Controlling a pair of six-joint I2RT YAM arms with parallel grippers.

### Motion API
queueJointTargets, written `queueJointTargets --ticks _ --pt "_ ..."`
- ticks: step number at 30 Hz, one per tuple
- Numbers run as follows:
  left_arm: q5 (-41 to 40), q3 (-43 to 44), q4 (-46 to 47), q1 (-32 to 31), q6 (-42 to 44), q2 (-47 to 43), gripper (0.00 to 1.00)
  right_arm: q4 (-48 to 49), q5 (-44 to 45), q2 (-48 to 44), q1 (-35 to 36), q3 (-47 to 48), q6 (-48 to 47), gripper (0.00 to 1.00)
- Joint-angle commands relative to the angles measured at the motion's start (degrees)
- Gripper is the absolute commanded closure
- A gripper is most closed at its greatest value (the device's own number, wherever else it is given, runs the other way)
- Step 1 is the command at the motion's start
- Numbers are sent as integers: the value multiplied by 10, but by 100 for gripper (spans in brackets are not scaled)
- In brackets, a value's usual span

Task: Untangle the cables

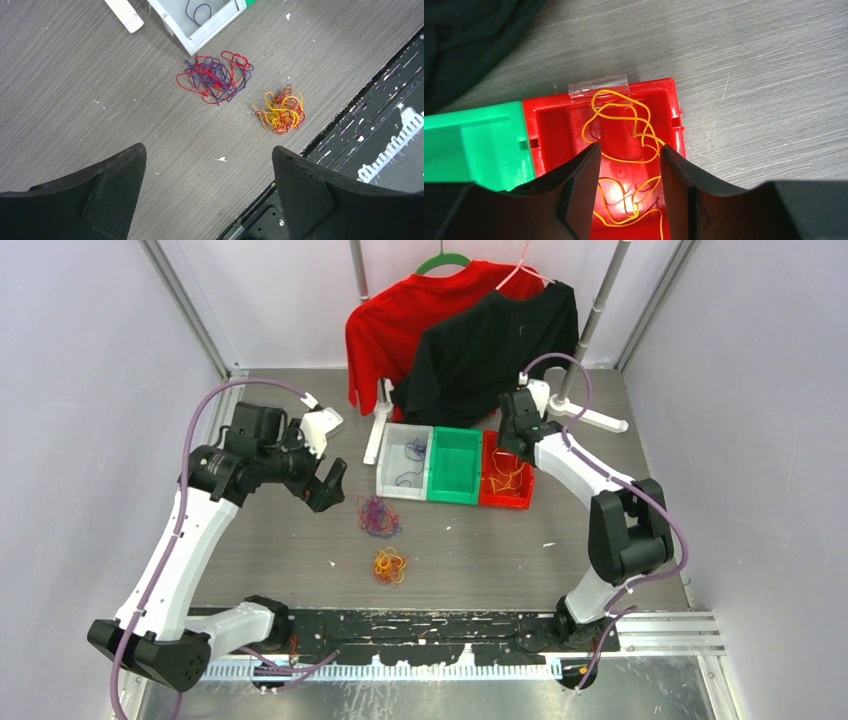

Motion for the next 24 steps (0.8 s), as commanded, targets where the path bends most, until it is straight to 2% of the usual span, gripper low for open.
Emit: queueJointTargets --ticks 1,5,16,24 --pt "21 5 21 3 8 -15 4 19 33 26 0 25 -11 51" --pt "21 13 21 3 6 -14 4 23 35 56 -1 35 -15 59" --pt "22 19 29 3 2 -17 4 25 35 119 1 45 -26 70" --pt "21 23 34 3 0 -12 4 32 6 151 22 37 -13 90"
